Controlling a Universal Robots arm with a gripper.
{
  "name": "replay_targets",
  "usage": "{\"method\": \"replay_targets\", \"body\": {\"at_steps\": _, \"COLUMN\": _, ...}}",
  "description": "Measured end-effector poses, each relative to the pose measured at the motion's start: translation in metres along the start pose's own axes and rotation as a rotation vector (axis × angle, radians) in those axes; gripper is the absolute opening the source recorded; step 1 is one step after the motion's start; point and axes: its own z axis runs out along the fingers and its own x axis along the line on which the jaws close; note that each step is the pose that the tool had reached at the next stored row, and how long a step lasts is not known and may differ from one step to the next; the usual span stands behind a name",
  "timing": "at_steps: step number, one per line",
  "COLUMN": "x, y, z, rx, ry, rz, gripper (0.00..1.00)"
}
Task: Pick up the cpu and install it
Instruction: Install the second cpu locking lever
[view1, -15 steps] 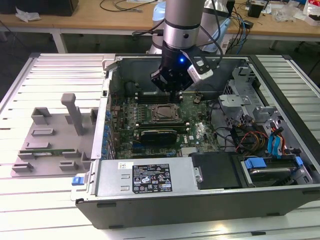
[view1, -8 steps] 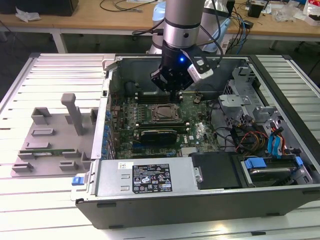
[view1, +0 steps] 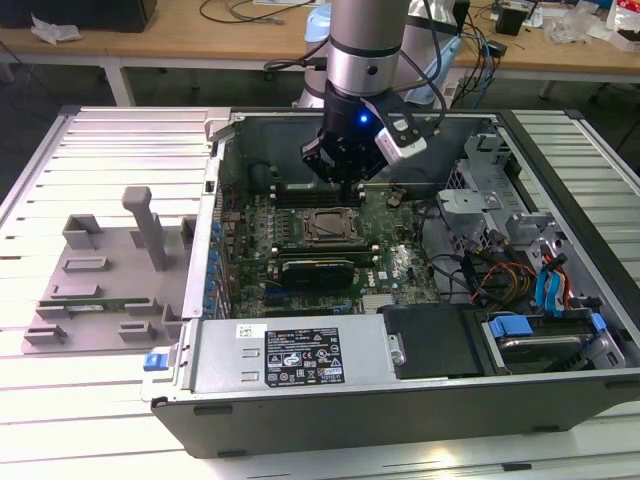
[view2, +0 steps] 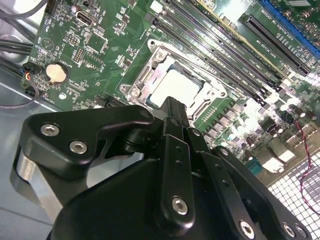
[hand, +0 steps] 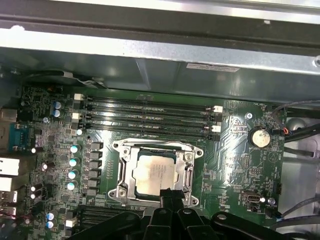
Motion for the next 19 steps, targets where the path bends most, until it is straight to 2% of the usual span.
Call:
{"method": "replay_targets", "body": {"at_steps": 3, "x": 0.0008, "y": -0.0086, "z": 0.0001, "rx": -0.0001, "ry": 0.0, "rz": 0.0, "gripper": 0.11}}
{"method": "replay_targets", "body": {"at_steps": 11, "x": 0.002, "y": -0.0227, "z": 0.0002, "rx": -0.0004, "ry": -0.0001, "rz": 0.0, "gripper": 0.11}}
{"method": "replay_targets", "body": {"at_steps": 12, "x": 0.0026, "y": -0.0271, "z": 0.0006, "rx": -0.0033, "ry": -0.0004, "rz": 0.0, "gripper": 0.11}}
{"method": "replay_targets", "body": {"at_steps": 14, "x": 0.003, "y": -0.0288, "z": 0.0006, "rx": -0.0099, "ry": -0.0008, "rz": 0.0, "gripper": 0.11}}
{"method": "replay_targets", "body": {"at_steps": 15, "x": 0.0033, "y": -0.0295, "z": 0.0007, "rx": -0.0207, "ry": -0.0018, "rz": 0.0, "gripper": 0.11}}
{"method": "replay_targets", "body": {"at_steps": 16, "x": 0.0036, "y": -0.03, "z": 0.0007, "rx": -0.036, "ry": -0.0031, "rz": 0.0, "gripper": 0.11}}
{"method": "replay_targets", "body": {"at_steps": 17, "x": 0.0041, "y": -0.0312, "z": 0.0007, "rx": -0.0576, "ry": -0.0051, "rz": 0.0, "gripper": 0.11}}
{"method": "replay_targets", "body": {"at_steps": 18, "x": 0.0053, "y": -0.0341, "z": 0.0008, "rx": -0.075, "ry": -0.0066, "rz": 0.0, "gripper": 0.11}}
{"method": "replay_targets", "body": {"at_steps": 19, "x": 0.0062, "y": -0.0367, "z": 0.0009, "rx": -0.0822, "ry": -0.0072, "rz": 0.0, "gripper": 0.11}}
